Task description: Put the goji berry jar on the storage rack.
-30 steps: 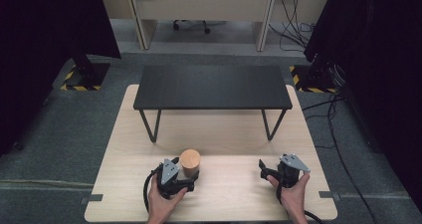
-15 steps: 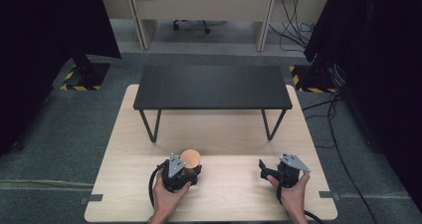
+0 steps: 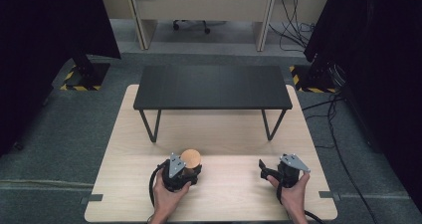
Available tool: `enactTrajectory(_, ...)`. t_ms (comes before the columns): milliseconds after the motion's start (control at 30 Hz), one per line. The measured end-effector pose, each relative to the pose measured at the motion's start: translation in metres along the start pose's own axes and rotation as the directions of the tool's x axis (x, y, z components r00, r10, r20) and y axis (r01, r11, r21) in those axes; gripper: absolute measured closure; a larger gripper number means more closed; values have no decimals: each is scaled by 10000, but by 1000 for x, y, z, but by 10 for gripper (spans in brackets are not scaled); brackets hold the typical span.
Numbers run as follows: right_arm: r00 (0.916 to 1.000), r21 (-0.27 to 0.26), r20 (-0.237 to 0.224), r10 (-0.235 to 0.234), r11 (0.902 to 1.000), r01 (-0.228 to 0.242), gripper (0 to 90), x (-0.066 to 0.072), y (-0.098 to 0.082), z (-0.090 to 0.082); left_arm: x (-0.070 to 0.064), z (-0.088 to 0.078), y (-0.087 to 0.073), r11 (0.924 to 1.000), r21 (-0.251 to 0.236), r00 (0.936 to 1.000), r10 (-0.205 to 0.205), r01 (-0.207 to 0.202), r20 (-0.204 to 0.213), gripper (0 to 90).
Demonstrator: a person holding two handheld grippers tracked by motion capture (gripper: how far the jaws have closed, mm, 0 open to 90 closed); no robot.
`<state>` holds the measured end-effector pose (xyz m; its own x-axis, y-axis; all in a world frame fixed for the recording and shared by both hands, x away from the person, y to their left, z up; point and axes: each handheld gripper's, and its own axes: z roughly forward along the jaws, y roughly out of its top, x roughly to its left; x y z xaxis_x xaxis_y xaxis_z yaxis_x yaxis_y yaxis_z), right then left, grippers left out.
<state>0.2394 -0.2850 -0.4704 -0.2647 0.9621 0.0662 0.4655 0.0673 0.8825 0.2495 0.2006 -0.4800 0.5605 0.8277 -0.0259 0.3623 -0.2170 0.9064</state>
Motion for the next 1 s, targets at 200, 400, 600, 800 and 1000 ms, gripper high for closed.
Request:
enactTrajectory(200,10000,4,13,-13,10000,13,18,1,0,0,0,0,0,10000,-5,10000,45,-45,29,255)
enactTrajectory(400,10000,18,-3,-7,10000,7,18,0,0,0,-2,-10,1,9994,-324,9999,119,-119,1,256)
enactTrajectory(600,10000,13,9,-35,10000,35,18,1,0,0,-1,-35,20,9916,-1294,10000,-4,7,25,256)
enactTrajectory(800,10000,21,37,-49,10000,49,18,1,0,0,3,-49,40,9861,-1661,10000,-39,29,-57,256)
enactTrajectory(1000,10000,29,20,-27,10000,27,18,1,1,0,9,-56,56,9852,-1708,9998,-171,163,-33,256)
